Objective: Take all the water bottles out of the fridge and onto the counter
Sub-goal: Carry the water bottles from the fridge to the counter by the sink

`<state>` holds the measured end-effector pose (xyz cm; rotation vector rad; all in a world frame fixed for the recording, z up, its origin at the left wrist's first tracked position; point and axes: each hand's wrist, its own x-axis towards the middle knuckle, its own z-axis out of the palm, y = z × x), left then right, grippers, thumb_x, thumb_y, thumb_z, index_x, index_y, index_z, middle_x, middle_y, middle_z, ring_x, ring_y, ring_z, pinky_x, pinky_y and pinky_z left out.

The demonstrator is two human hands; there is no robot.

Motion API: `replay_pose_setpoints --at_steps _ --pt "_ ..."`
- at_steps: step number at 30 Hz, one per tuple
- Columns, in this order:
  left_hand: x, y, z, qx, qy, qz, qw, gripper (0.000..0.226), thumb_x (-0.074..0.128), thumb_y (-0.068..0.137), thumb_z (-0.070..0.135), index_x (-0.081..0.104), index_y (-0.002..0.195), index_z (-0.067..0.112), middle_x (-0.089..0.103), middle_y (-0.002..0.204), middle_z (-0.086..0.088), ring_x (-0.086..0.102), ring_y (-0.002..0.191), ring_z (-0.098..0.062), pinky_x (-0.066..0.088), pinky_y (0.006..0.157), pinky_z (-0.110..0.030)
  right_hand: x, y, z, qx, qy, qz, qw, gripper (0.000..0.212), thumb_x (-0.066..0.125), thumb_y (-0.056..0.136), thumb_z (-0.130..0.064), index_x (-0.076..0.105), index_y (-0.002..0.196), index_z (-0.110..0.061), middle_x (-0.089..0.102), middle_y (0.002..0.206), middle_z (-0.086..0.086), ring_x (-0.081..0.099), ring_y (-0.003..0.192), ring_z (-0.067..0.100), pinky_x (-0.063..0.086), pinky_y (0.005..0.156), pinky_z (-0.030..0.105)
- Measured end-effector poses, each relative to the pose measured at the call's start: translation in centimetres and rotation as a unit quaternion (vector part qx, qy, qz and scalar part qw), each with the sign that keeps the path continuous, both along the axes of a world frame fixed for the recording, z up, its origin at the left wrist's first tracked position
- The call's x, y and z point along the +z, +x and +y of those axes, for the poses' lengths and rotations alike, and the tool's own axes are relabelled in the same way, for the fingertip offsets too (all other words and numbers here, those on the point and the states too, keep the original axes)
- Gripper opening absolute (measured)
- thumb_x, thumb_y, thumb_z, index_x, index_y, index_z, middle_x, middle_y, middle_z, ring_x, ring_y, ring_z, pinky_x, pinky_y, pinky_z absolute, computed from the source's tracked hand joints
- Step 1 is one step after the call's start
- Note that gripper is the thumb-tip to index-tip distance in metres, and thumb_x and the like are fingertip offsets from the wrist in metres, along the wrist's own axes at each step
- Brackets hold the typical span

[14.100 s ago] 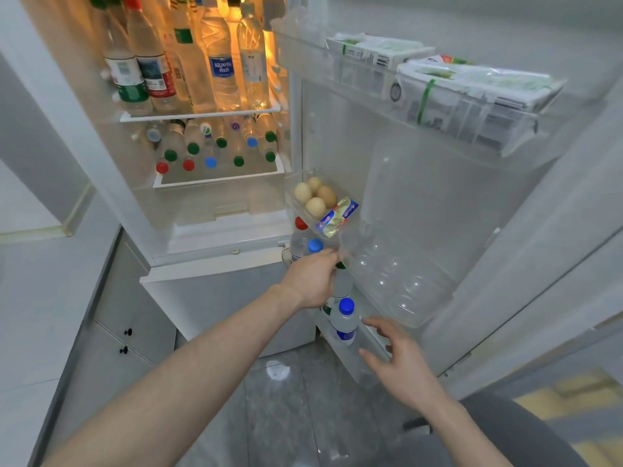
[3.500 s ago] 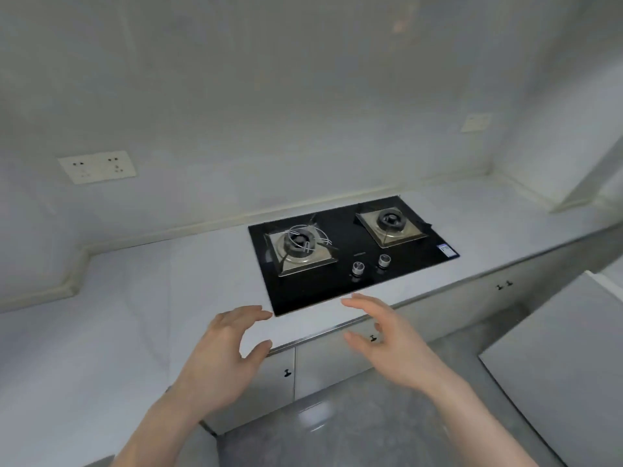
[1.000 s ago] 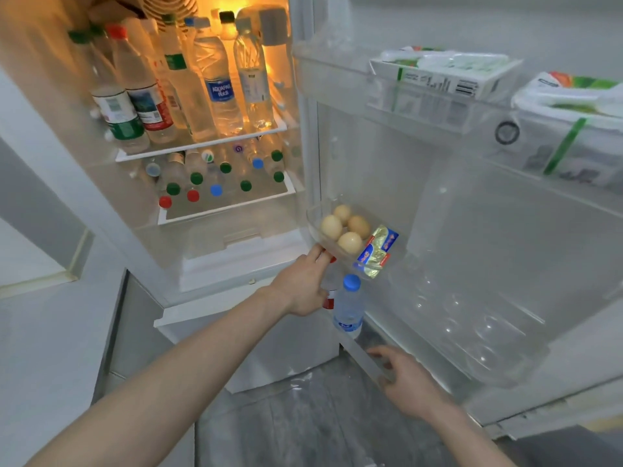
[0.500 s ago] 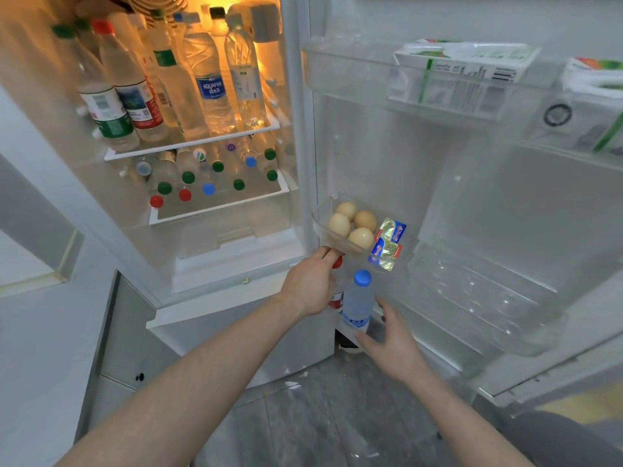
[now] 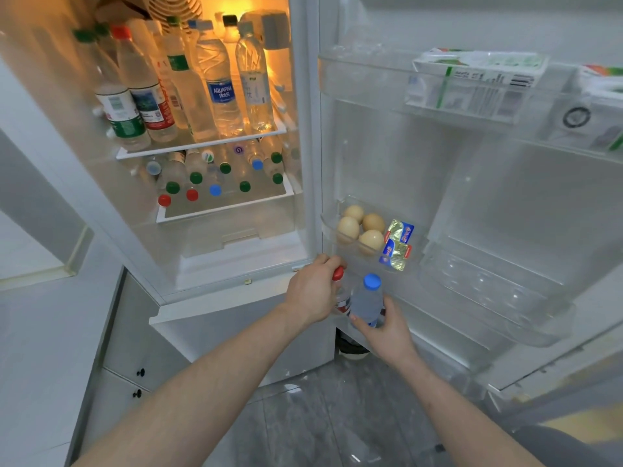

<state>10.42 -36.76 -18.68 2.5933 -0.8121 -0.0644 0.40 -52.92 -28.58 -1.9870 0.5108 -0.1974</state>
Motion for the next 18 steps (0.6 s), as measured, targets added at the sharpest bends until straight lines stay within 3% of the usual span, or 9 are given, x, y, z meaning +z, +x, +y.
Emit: replay_pose_setpoints --at_steps 3,9,13,18 --pt "-0.2 -0.4 -0.2 0.013 0.002 0.003 1.0 0.035 0.064 0.095 0.022 0.048 0.126 0.026 0.051 0.119 -0.002 0.057 0.1 -0.031 0.054 0.08 -0.047 0.2 -0.1 0.0 0.004 0.001 0.003 1.0 0.049 0.088 0.082 -0.039 0.053 0.116 -0.034 0.06 0.115 -0.007 0.056 0.1 -0.014 0.043 0.07 0.009" --pt "-0.1 -0.9 -0.3 0.038 -0.027 0.009 0.999 0.028 0.064 0.096 0.026 0.053 0.121 0.024 0.052 0.113 0.0 0.055 0.101 -0.027 0.052 0.077 -0.044 -0.6 -0.3 0.1 0.007 0.006 -0.008 1.0 0.047 0.086 0.082 -0.038 0.052 0.115 -0.034 0.066 0.108 -0.017 0.066 0.099 0.005 0.049 0.073 0.024" --pt "-0.5 -2.6 0.2 0.011 -0.022 -0.036 0.999 0.019 0.063 0.097 0.023 0.055 0.113 0.028 0.053 0.108 0.008 0.054 0.099 -0.022 0.039 0.065 -0.033 -0.4 -0.2 0.0 0.015 0.006 -0.007 1.0 0.047 0.085 0.085 -0.035 0.051 0.117 -0.03 0.066 0.105 -0.016 0.065 0.096 0.001 0.045 0.069 0.019" --pt "-0.1 -4.8 1.9 0.058 -0.12 -0.06 0.989 0.022 0.065 0.097 0.025 0.061 0.118 0.028 0.056 0.11 0.013 0.058 0.095 -0.015 0.04 0.07 -0.026 -0.7 -0.3 -0.3 0.024 0.014 -0.019 0.999 0.048 0.084 0.085 -0.034 0.051 0.12 -0.033 0.066 0.11 -0.017 0.065 0.099 0.0 0.048 0.074 0.022"
